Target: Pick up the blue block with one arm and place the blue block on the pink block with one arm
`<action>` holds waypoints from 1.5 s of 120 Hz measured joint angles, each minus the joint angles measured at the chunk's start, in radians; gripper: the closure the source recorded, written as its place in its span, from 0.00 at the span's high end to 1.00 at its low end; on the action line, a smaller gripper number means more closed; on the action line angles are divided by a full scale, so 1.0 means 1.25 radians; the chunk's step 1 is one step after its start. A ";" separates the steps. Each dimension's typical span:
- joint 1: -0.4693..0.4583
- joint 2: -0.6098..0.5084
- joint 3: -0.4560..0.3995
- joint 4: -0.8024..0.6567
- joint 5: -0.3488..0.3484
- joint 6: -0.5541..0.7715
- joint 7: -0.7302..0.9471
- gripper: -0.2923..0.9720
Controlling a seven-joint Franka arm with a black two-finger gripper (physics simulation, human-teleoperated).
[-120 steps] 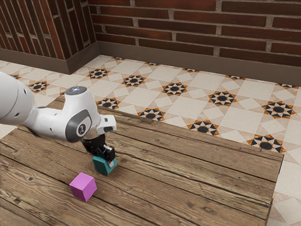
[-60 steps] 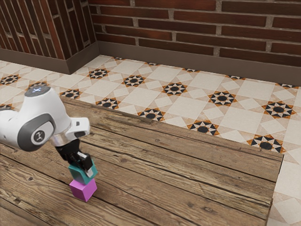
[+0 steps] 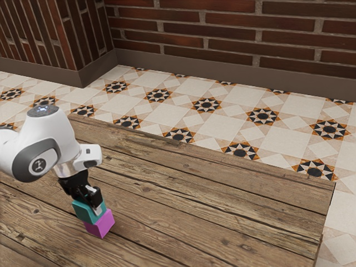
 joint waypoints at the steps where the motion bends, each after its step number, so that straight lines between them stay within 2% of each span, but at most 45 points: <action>1: 0.000 0.000 0.000 0.000 0.002 0.000 -0.001 0.50; 24: 0.000 0.015 -0.005 0.012 0.019 0.002 -0.017 0.50; 98: -0.002 0.056 -0.011 0.044 0.025 0.008 -0.041 0.50; 180: -0.008 0.033 -0.010 0.023 0.026 0.021 -0.038 0.50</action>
